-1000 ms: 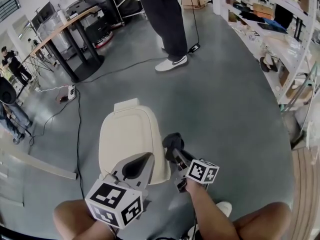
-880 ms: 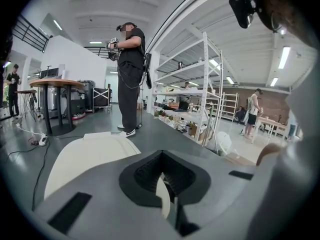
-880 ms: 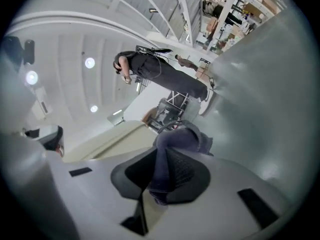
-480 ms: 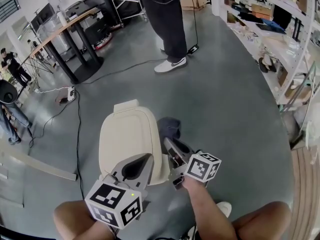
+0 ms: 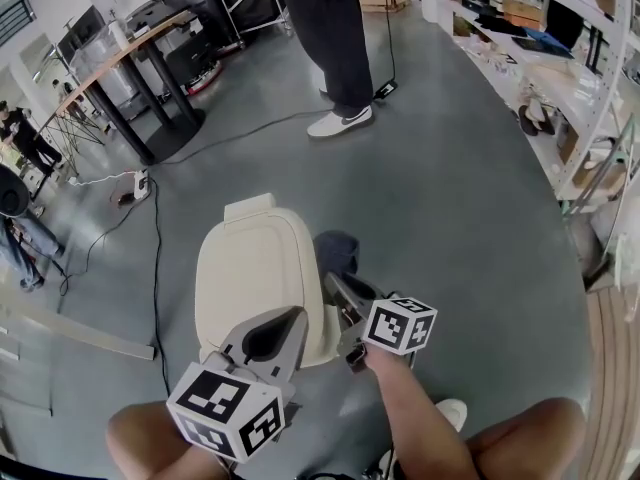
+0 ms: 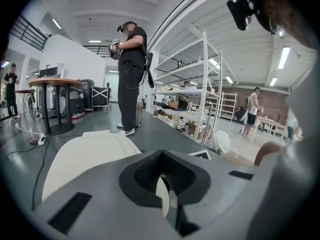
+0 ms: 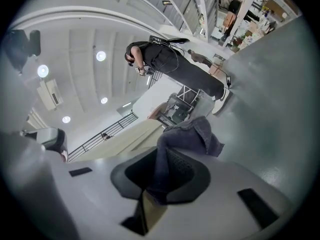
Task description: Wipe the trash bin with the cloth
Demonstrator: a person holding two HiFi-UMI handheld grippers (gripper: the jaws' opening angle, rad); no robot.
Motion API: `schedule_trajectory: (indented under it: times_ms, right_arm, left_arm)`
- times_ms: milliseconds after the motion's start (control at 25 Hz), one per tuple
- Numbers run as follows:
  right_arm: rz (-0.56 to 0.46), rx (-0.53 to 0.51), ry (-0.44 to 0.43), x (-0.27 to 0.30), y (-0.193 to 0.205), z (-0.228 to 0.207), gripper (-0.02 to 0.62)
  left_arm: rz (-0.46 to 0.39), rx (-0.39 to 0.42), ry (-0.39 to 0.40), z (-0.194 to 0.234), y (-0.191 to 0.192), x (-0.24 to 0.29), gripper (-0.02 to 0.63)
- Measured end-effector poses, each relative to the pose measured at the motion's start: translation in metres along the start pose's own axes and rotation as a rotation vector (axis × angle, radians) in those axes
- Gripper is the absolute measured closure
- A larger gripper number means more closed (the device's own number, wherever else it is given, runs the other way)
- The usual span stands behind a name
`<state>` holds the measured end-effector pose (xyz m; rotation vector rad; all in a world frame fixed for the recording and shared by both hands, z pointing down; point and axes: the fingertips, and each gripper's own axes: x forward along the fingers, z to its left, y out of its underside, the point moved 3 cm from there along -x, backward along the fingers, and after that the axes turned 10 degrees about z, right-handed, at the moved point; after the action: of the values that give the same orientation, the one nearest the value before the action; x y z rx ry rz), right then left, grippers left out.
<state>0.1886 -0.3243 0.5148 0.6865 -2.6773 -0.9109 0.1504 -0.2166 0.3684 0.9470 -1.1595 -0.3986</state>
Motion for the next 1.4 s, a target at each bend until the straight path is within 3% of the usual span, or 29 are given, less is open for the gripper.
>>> schedule_trajectory:
  times_ms: [1400]
  right_arm:
    - [0.313, 0.074, 0.318, 0.031, 0.119, -0.135, 0.543]
  left_arm:
    - [0.012, 0.045, 0.026, -0.003, 0.002, 0.001, 0.606]
